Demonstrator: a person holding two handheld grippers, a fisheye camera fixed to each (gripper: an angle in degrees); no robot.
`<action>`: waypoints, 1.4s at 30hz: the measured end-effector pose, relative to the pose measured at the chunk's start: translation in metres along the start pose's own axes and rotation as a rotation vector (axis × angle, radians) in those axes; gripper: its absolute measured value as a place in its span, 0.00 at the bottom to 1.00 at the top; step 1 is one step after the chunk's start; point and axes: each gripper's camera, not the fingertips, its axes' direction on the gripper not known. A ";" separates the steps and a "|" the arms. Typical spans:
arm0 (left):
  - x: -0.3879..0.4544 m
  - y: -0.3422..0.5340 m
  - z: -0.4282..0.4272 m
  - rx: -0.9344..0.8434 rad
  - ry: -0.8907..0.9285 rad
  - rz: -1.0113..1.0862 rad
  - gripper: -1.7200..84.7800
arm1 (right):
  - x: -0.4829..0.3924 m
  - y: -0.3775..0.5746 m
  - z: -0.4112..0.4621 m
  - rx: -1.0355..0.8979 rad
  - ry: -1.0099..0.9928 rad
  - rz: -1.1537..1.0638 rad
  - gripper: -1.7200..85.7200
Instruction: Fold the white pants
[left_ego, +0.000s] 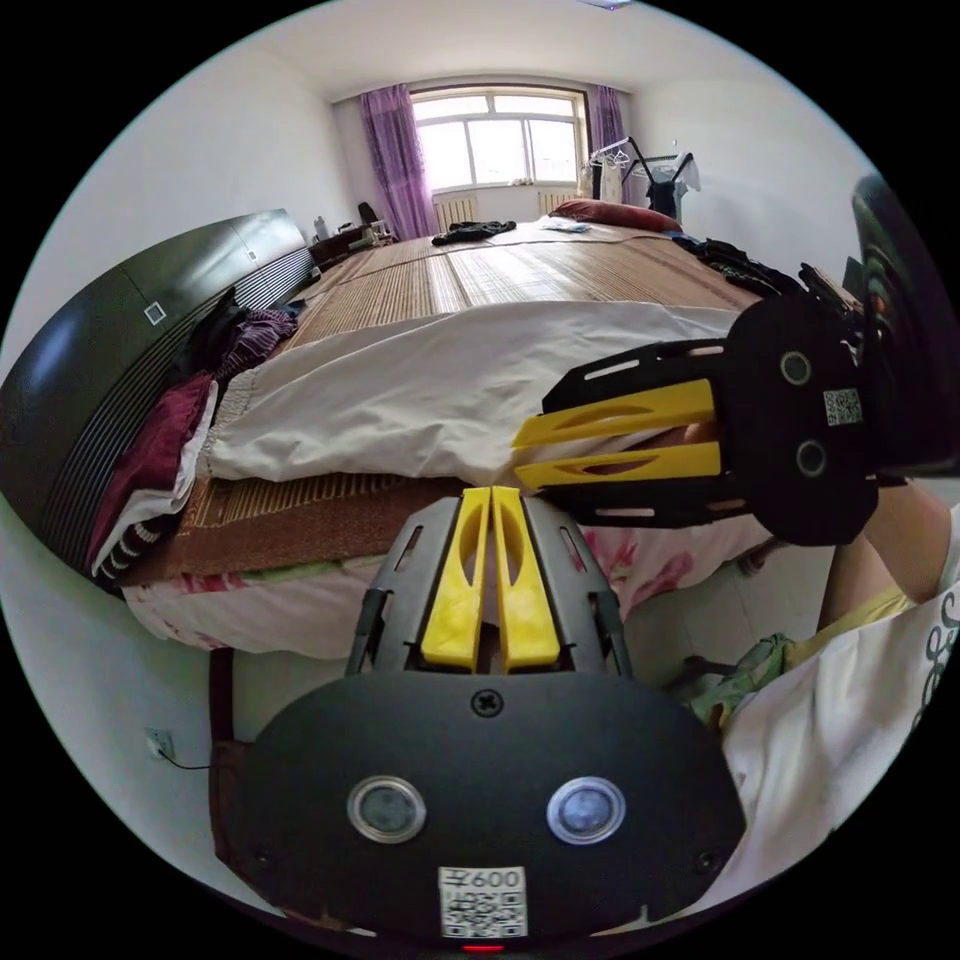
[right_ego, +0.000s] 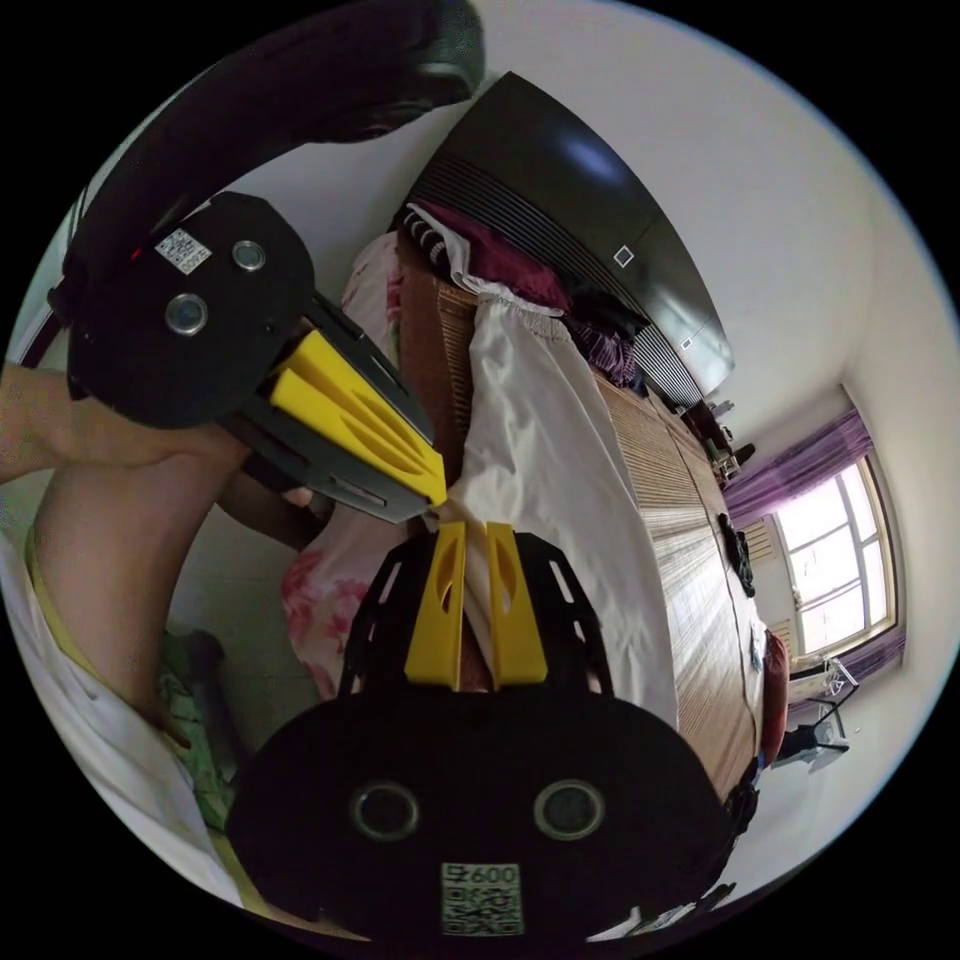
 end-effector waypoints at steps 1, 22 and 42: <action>-0.004 0.000 0.001 -0.003 0.006 -0.003 0.03 | 0.003 0.009 0.002 -0.004 -0.004 0.008 0.01; -0.048 -0.034 0.032 -0.126 -0.036 -0.095 0.03 | 0.037 0.102 0.007 -0.011 -0.001 0.009 0.05; -0.096 -0.037 0.064 -0.110 -0.021 -0.106 0.03 | 0.059 0.083 0.007 -0.013 0.023 -0.036 0.08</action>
